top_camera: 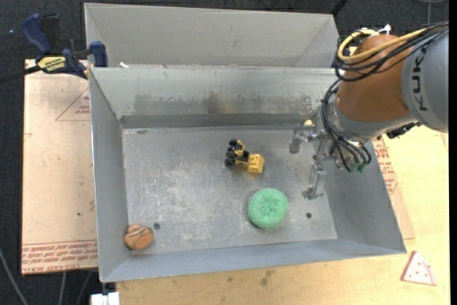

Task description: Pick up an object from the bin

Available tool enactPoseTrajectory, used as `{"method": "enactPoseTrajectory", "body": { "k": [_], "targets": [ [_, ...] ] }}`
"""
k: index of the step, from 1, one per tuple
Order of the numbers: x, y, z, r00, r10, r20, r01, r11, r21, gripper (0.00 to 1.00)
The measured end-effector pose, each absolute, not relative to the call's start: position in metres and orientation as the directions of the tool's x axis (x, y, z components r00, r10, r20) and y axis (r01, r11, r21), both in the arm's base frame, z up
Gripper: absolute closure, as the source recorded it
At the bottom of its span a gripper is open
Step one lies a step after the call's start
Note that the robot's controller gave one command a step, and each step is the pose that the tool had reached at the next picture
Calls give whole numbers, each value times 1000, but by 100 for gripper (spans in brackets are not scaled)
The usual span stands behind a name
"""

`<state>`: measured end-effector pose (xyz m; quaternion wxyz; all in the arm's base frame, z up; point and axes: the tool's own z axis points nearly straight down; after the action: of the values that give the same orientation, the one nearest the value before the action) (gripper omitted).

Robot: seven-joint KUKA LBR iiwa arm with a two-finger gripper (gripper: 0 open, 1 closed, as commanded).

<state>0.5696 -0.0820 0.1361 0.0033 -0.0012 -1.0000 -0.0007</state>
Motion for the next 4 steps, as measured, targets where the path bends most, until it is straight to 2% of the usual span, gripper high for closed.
{"method": "enactPoseTrajectory", "body": {
  "k": [1,2,3,4],
  "targets": [
    [571,-82,141,-1000,0,-1,0,1000,1,0],
    [520,-26,78,-1000,-26,-4,-26,1000,0,0],
    [567,-9,93,-997,-72,2,-72,997,1,0],
    [566,-7,100,-991,-134,-4,-134,991,0,0]
  ]
}}
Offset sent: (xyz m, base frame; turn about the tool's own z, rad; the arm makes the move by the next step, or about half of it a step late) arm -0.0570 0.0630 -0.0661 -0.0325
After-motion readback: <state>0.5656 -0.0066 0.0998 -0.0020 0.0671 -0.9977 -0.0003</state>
